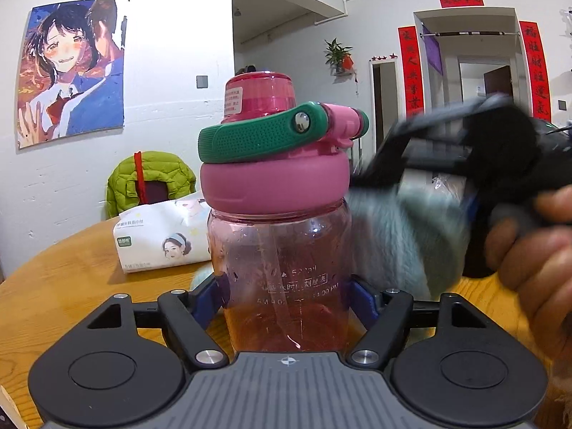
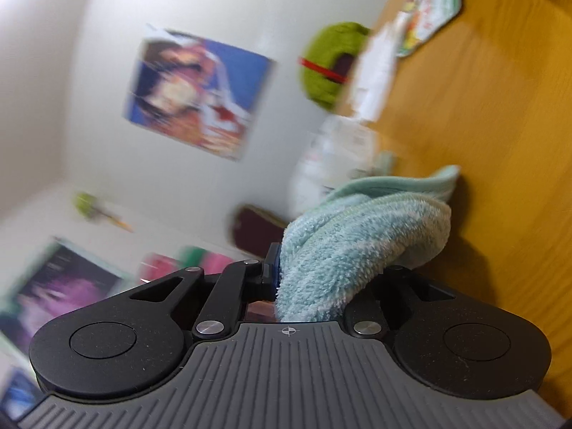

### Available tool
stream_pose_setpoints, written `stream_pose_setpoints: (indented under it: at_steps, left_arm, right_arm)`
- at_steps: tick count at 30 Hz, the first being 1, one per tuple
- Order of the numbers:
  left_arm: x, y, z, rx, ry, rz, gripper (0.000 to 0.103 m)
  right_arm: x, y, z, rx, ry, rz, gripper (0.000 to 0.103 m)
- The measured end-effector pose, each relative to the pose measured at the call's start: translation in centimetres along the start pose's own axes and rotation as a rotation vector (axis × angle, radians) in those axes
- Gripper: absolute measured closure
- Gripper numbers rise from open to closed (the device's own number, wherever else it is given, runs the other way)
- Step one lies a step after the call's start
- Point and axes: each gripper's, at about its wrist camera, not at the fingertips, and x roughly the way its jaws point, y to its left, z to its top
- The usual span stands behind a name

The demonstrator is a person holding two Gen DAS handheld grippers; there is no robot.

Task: Clean container
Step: 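Turn the bottle with the left tool while the right tool wipes the towel over it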

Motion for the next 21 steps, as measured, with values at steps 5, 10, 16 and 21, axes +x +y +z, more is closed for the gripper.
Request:
stream_pose_setpoints:
  at_steps: [5,10,16,21]
  left_arm:
    - [0.2,-0.1,-0.1,0.002,-0.002,0.000,0.031]
    - [0.3,-0.4,-0.1,0.004,-0.004,0.001,0.031]
    - [0.3,-0.9,-0.2,0.006,-0.005,0.000,0.031]
    - [0.3,-1.0,-0.1,0.006,-0.007,-0.006,0.031]
  right_arm:
    - [0.3,-1.8,0.1,0.154,0.022,0.149,0.083]
    - [2.3,-3.0,-0.4,0.111,0.111,-0.227,0.083]
    - [1.6,-2.0,-0.3,0.059,0.065,-0.131,0.083]
    - [0.0,-1.2,0.2,0.079,0.017,0.134,0.083]
